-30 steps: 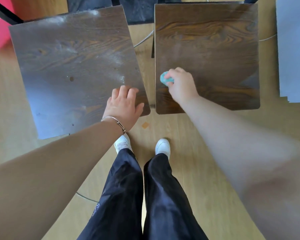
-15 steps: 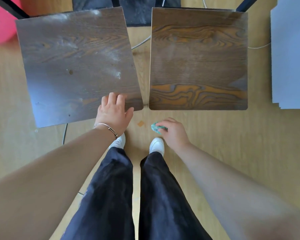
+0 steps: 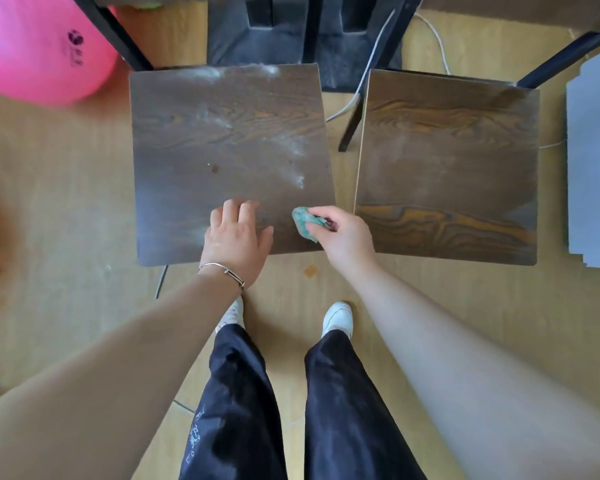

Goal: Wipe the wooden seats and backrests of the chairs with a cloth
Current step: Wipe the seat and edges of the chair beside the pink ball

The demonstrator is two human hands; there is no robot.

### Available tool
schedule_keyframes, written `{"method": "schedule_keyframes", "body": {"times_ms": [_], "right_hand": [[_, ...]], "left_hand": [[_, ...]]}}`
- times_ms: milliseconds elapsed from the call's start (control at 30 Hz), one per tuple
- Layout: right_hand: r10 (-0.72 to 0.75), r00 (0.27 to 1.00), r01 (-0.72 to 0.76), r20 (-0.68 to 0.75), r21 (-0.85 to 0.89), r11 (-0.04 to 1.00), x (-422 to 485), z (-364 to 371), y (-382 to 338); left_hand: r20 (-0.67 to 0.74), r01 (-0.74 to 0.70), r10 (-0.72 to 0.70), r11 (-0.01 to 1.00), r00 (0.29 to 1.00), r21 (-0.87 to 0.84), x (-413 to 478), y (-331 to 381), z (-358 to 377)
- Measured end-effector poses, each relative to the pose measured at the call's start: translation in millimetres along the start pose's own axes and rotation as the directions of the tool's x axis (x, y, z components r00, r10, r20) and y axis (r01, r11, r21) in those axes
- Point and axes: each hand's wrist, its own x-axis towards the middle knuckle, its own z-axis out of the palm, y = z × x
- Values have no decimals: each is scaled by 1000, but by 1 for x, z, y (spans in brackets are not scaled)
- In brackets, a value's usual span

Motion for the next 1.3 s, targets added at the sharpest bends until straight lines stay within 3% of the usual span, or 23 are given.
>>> {"method": "schedule_keyframes", "body": {"times_ms": [300, 700, 967, 1133, 1300], "right_hand": [[45, 999, -45, 23, 10, 999, 31, 62, -79], [140, 989, -121, -51, 278, 953, 52, 96, -137], [288, 948, -318, 136, 444, 838, 63, 83, -147], [319, 928, -372, 191, 498, 784, 68, 78, -144], [312, 897, -441, 313, 580, 685, 69, 77, -140]], "left_hand": [[-1, 10, -9, 1000, 1000, 6, 31, -80, -54], [-33, -8, 7, 999, 999, -43, 70, -127, -85], [89, 0, 11, 992, 996, -129, 77, -117, -73], [67, 28, -6, 940, 998, -341, 76, -97, -73], [7, 119, -128, 899, 992, -422, 81, -88, -70]]}}
